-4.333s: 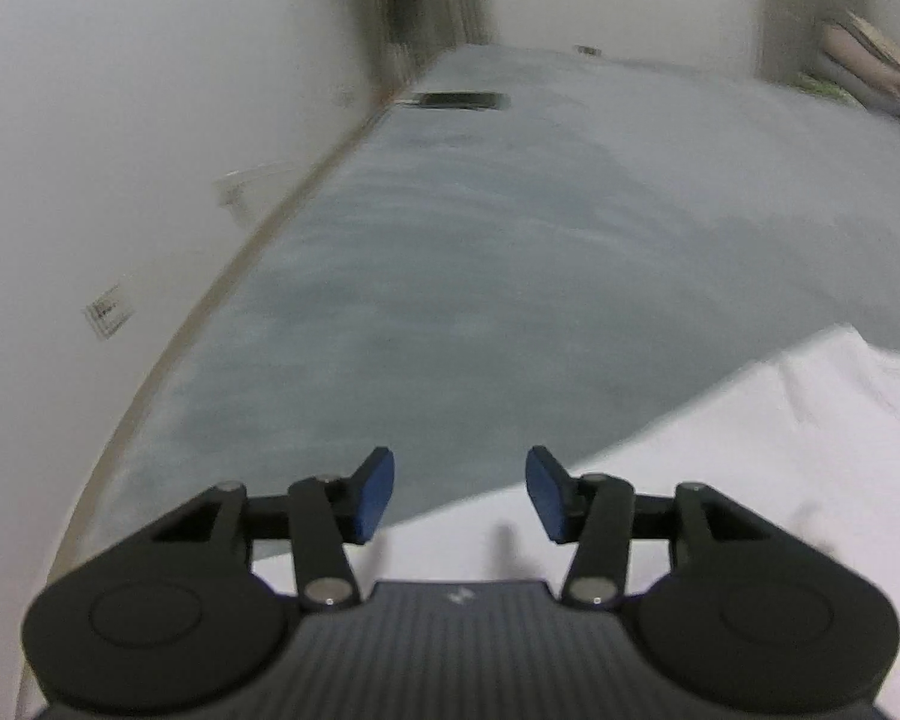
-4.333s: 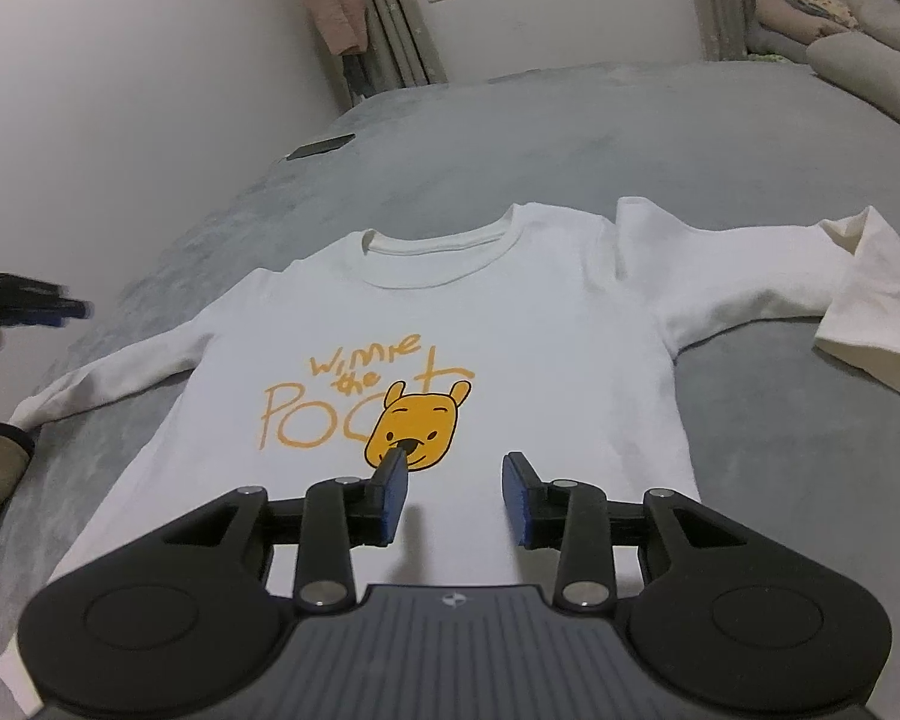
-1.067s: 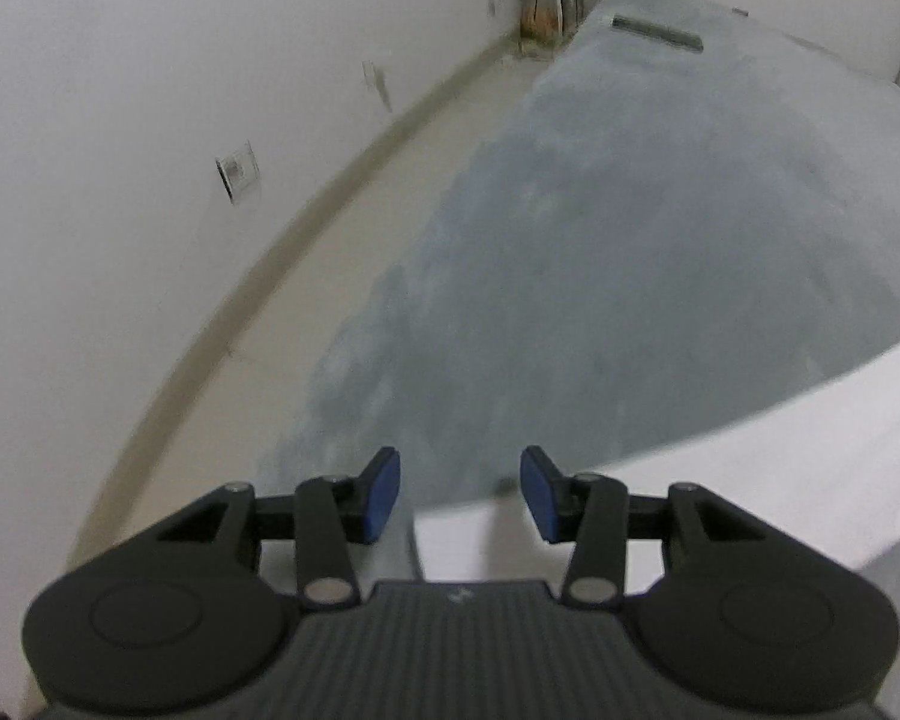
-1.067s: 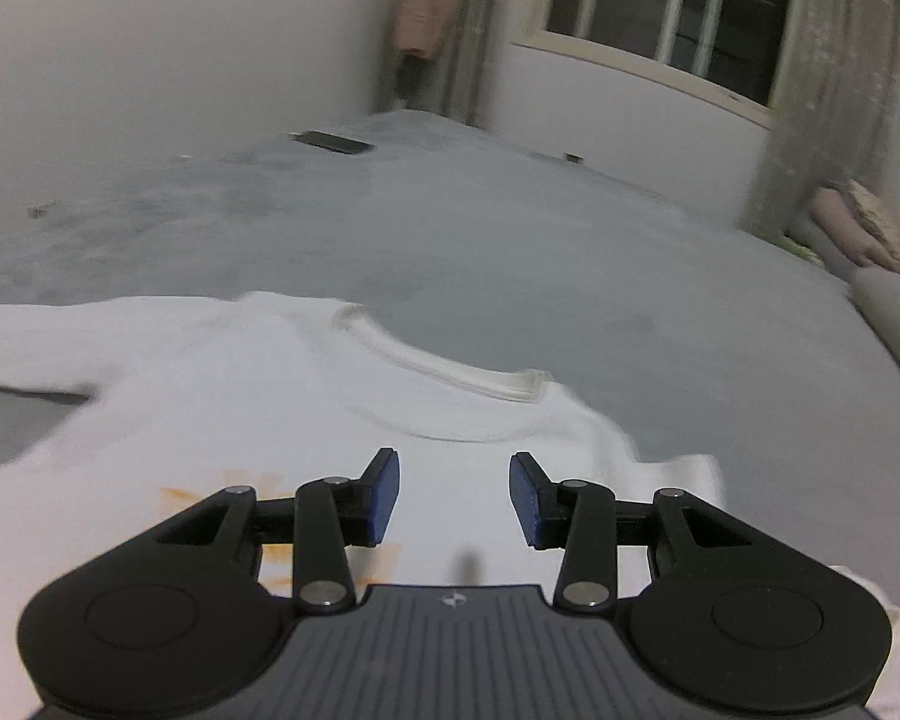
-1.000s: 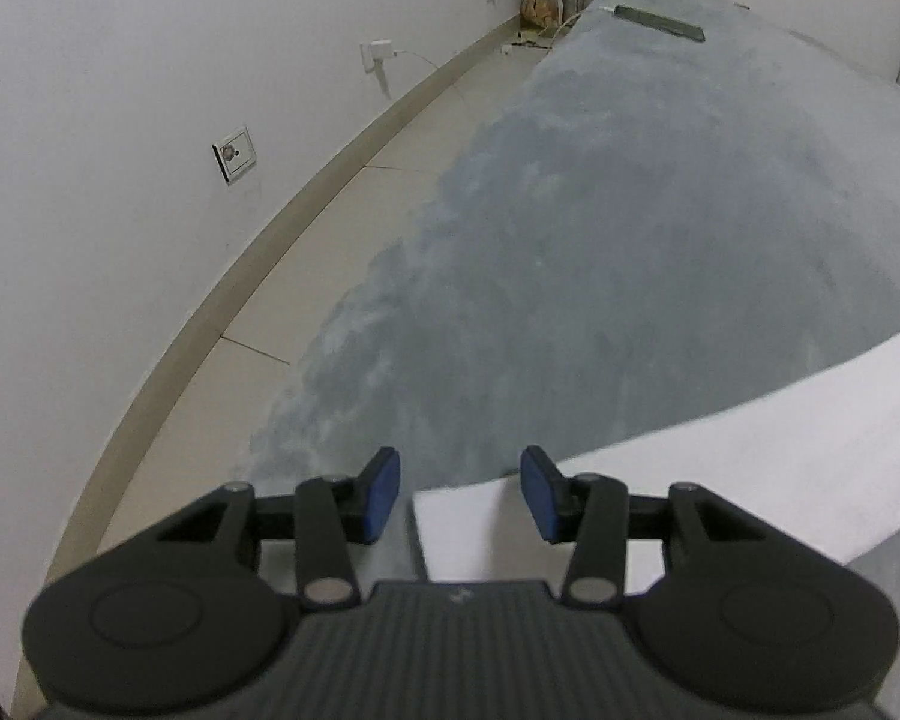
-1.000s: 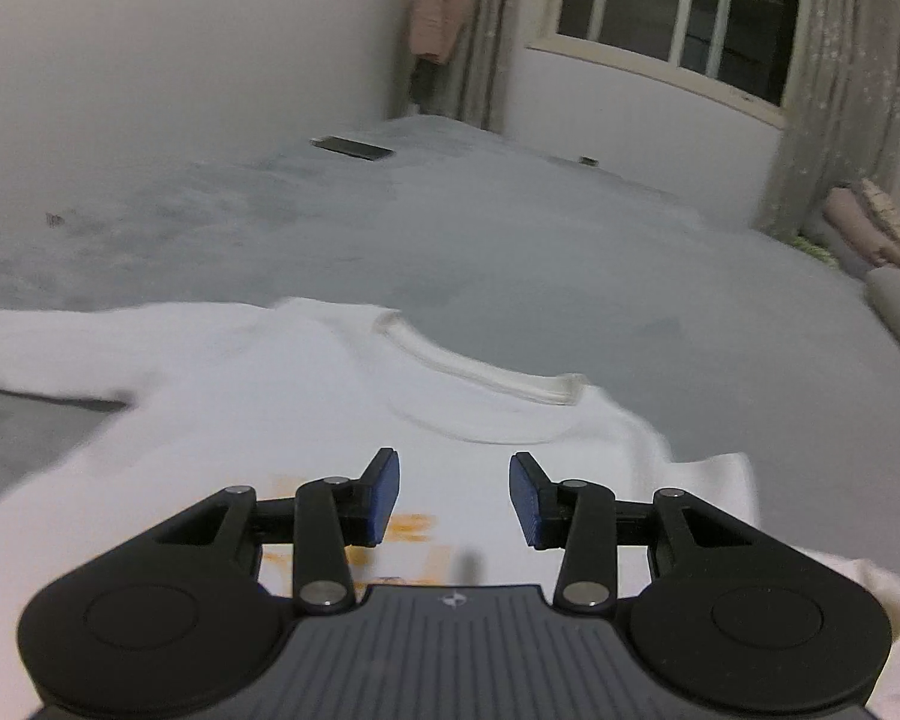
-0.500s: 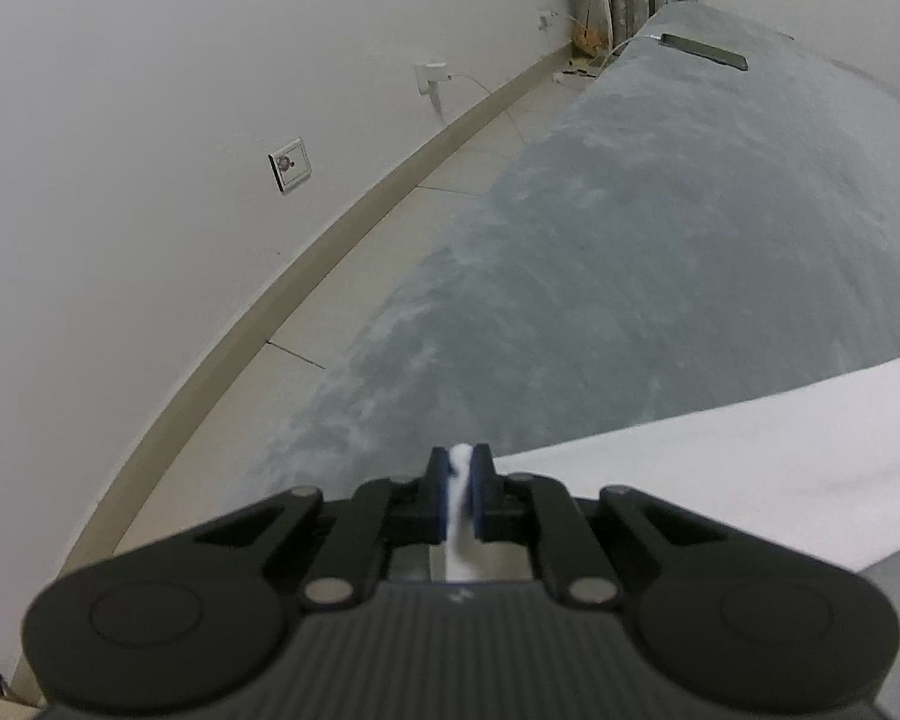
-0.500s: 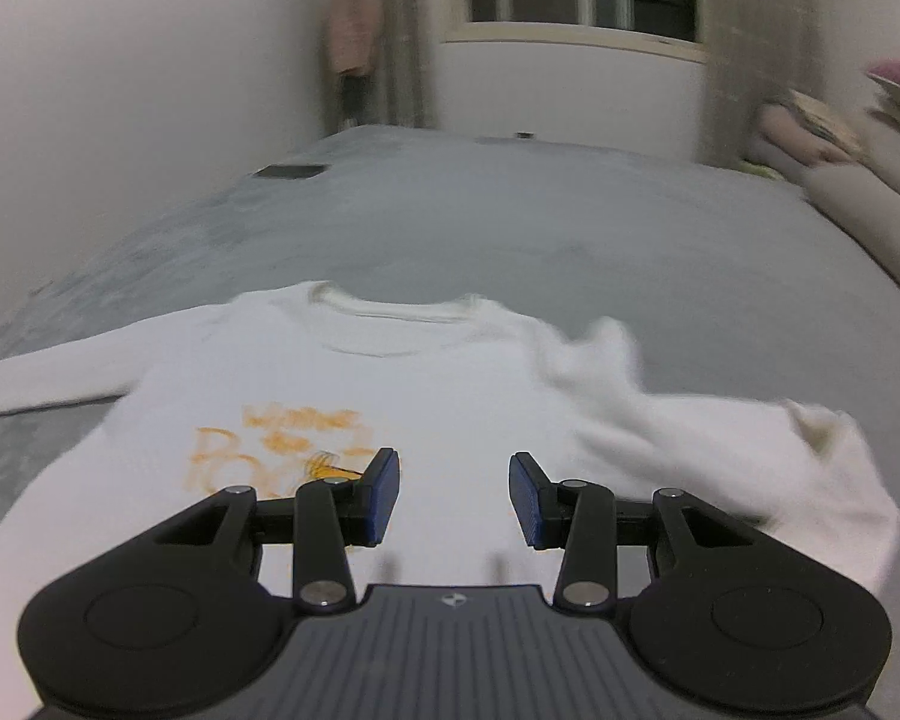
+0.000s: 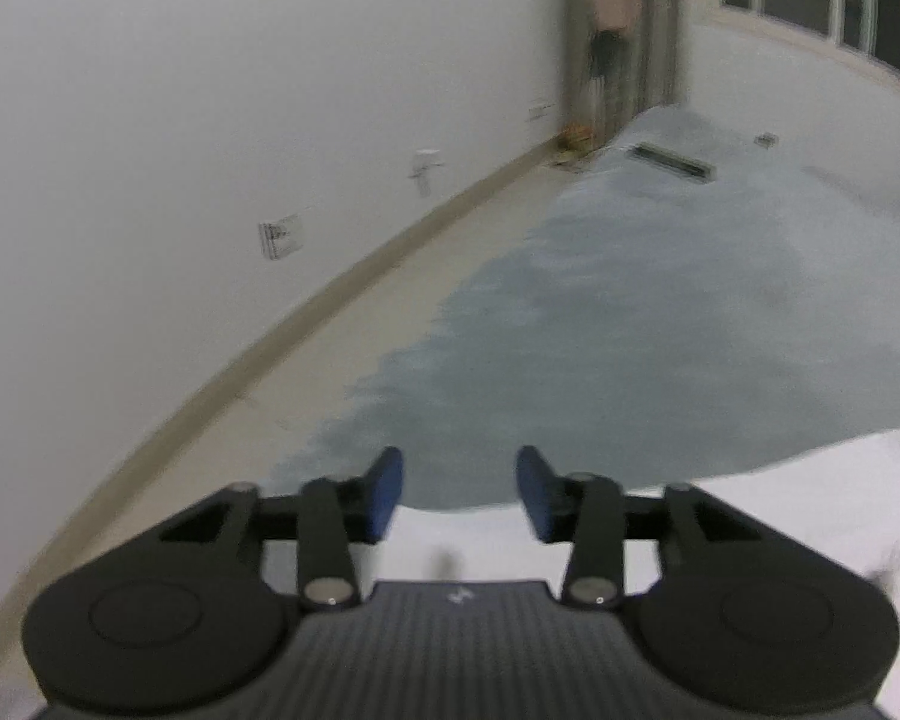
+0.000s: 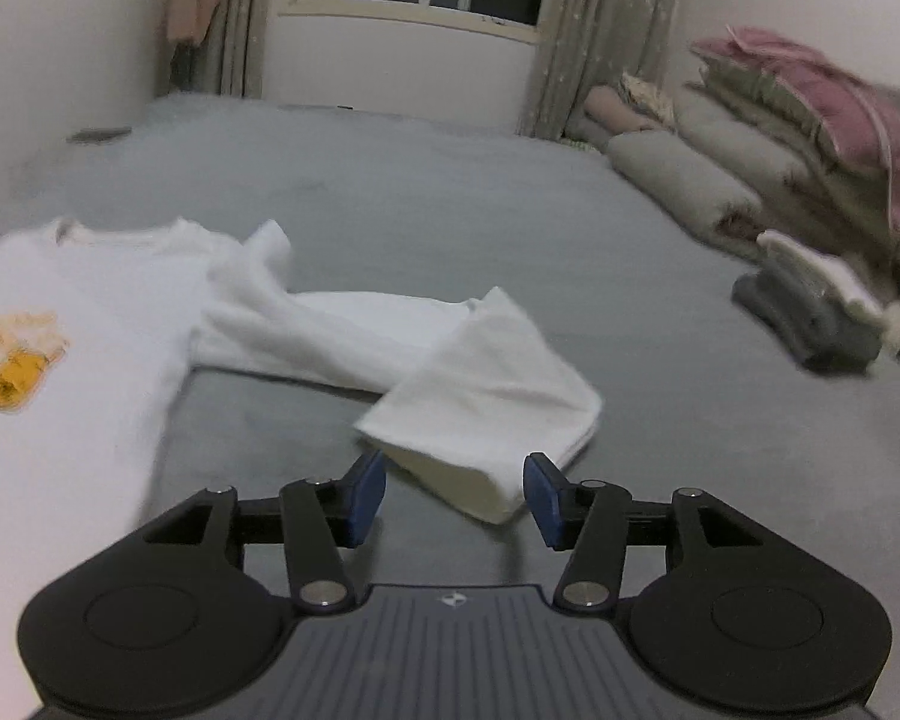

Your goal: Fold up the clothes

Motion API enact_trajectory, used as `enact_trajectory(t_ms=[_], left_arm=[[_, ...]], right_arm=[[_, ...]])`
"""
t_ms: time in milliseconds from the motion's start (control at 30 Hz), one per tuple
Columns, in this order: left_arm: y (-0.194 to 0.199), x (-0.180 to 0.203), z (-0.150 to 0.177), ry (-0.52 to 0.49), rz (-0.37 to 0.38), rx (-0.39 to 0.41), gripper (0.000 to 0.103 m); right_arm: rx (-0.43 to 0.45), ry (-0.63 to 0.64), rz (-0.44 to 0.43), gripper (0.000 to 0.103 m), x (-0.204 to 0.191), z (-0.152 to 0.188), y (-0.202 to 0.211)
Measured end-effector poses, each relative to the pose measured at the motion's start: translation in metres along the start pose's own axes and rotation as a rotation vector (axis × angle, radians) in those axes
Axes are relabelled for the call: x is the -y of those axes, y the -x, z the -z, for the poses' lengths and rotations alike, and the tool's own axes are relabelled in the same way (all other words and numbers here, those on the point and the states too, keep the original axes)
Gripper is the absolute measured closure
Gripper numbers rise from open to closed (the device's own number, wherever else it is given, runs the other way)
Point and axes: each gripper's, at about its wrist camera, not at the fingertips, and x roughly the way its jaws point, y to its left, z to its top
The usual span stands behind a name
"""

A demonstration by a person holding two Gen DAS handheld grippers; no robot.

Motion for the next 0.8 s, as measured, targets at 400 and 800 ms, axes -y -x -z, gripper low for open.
enact_trajectory(t_ms=[400,800], left_arm=[[0.025,0.128,0.097,-0.154,0.336,-0.025,0.059],[0.006,0.145,0.119,-0.192,0.378,-0.055,0.058]], right_arm=[[-0.023,0.19,0.11,0.101,-0.008,-0.004,-0.038],[0.179,-0.179,0.306,0.101,0.106,-0.114,0.099]])
